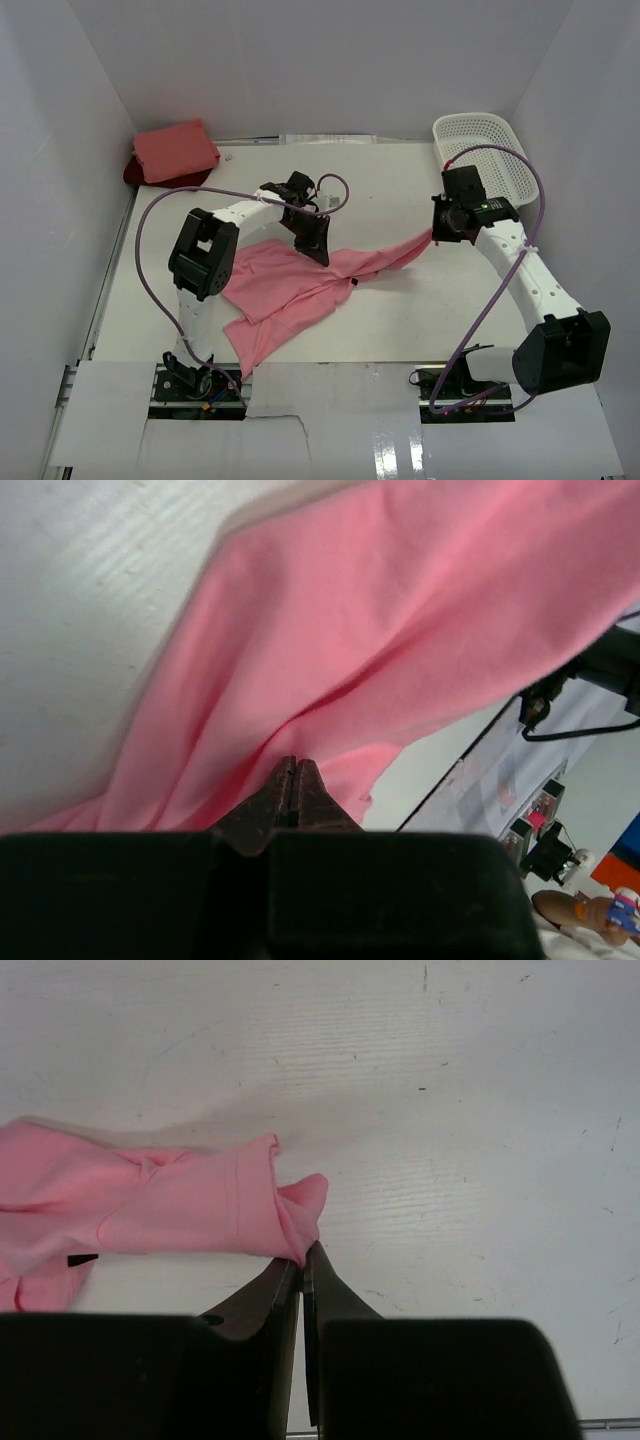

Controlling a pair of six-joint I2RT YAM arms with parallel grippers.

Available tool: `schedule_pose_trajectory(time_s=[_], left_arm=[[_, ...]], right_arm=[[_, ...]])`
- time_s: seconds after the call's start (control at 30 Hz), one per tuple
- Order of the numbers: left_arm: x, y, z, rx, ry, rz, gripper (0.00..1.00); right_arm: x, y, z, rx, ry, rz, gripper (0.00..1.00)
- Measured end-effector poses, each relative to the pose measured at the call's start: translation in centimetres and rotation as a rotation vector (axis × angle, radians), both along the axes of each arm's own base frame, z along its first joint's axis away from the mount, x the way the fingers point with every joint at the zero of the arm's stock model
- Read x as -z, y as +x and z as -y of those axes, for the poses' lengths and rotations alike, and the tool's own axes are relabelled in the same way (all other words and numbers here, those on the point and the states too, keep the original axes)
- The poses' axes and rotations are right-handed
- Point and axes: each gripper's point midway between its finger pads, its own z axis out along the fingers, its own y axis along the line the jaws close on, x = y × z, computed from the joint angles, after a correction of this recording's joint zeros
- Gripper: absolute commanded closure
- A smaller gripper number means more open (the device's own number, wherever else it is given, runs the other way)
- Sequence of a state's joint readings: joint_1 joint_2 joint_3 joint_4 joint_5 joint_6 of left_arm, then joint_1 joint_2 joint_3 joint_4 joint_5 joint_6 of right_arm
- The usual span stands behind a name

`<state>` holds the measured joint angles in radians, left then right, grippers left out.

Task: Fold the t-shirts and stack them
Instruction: Flatten out the tshirt

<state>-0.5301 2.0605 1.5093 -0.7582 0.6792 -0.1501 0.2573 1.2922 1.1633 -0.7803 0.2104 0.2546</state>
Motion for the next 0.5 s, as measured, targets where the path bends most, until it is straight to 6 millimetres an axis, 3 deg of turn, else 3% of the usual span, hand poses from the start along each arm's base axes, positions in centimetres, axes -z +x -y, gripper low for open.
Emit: schedule_pose_trajectory(time_s=[0.2,0.23,0.27,0.3,0.4,0.5], left_arm=[[0.6,4.3,-0.8,-0.062,0.138,0.094,1.0],[0.2,5.0,-1.0,-0.074,0.15,0.117,0.89],[-0.3,5.7,-1.2,-0.084,0.156,0.138,0.61],[-0.7,6.3,-1.5,-0.089,0.158,0.158,0.52],[-0.9,6.5,-2.3,-0.111,0.167,0.152,0.32],[-0.1,5.6,-3.6,-0.122,0.192,0.116,0.27]], right_arm=[[-0.5,1.3,-1.5,-0.036,0.053,0.0,0.92],[-0.7,1.6,-1.8,-0.042,0.063,0.007,0.92],[-0.9,1.8,-1.9,-0.048,0.07,0.013,0.92],[-1.1,1.9,-2.0,-0.051,0.075,0.017,0.92],[-1.4,2.0,-2.2,-0.058,0.084,0.026,0.92],[-1.5,2.0,-2.3,-0.062,0.087,0.025,0.92]])
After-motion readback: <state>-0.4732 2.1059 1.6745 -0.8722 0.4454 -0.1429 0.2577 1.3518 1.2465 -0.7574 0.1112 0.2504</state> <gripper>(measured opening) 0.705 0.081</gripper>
